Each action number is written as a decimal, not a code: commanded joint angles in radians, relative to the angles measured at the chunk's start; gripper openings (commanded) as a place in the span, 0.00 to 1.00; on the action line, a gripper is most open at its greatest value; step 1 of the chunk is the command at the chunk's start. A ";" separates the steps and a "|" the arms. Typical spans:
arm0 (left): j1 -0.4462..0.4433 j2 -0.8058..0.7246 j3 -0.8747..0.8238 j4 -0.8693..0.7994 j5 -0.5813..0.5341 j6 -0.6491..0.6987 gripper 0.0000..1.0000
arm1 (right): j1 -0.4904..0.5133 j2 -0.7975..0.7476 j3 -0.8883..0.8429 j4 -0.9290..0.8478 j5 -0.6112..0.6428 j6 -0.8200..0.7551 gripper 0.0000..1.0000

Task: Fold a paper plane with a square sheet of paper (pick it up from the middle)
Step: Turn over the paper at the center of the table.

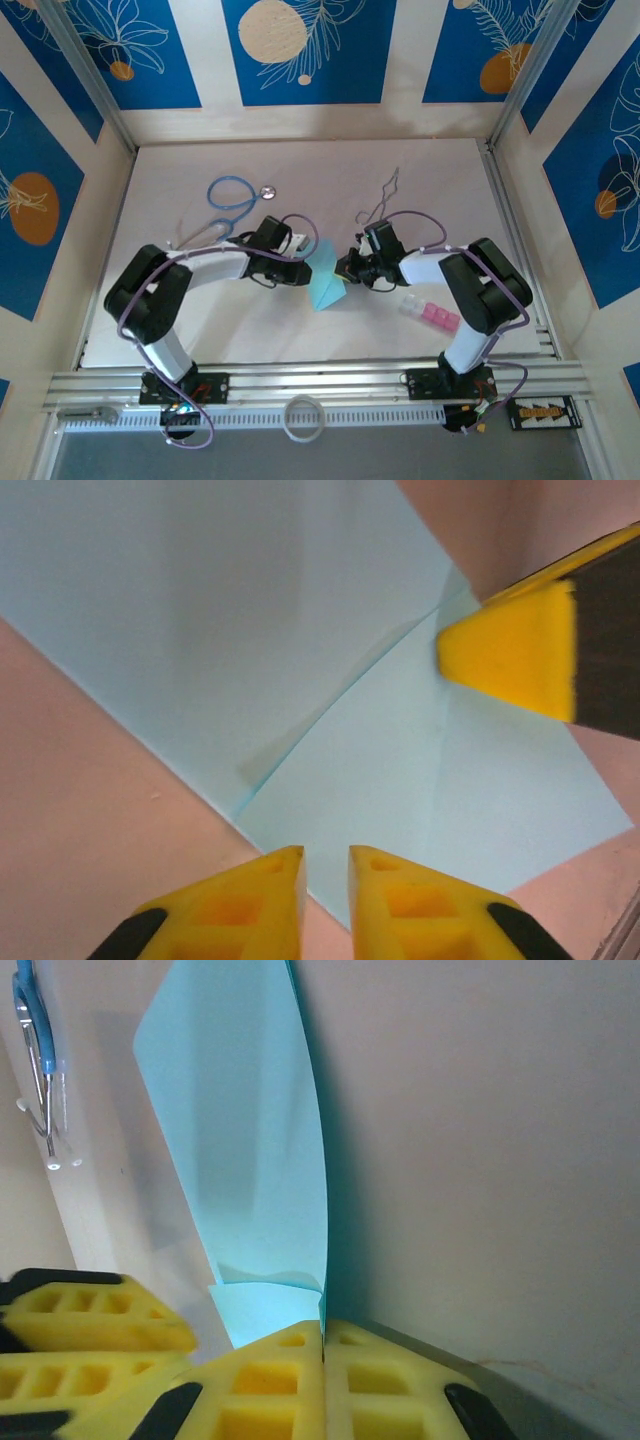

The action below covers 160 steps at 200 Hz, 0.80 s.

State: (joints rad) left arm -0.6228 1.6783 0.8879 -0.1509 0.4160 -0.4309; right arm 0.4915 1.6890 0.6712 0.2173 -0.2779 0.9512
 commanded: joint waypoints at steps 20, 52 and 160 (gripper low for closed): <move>0.008 -0.165 -0.042 0.046 -0.120 -0.026 0.22 | -0.004 -0.142 0.053 -0.244 0.093 -0.143 0.03; 0.014 -0.284 -0.074 0.065 -0.231 -0.025 0.27 | 0.007 -0.252 0.119 -0.452 0.238 -0.248 0.03; 0.079 -0.459 -0.155 0.052 -0.429 -0.061 0.74 | 0.144 -0.356 0.373 -0.903 0.693 -0.390 0.03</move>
State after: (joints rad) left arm -0.5652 1.2514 0.7422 -0.0765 0.0574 -0.4755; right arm 0.6044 1.3251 0.9867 -0.5381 0.2642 0.5934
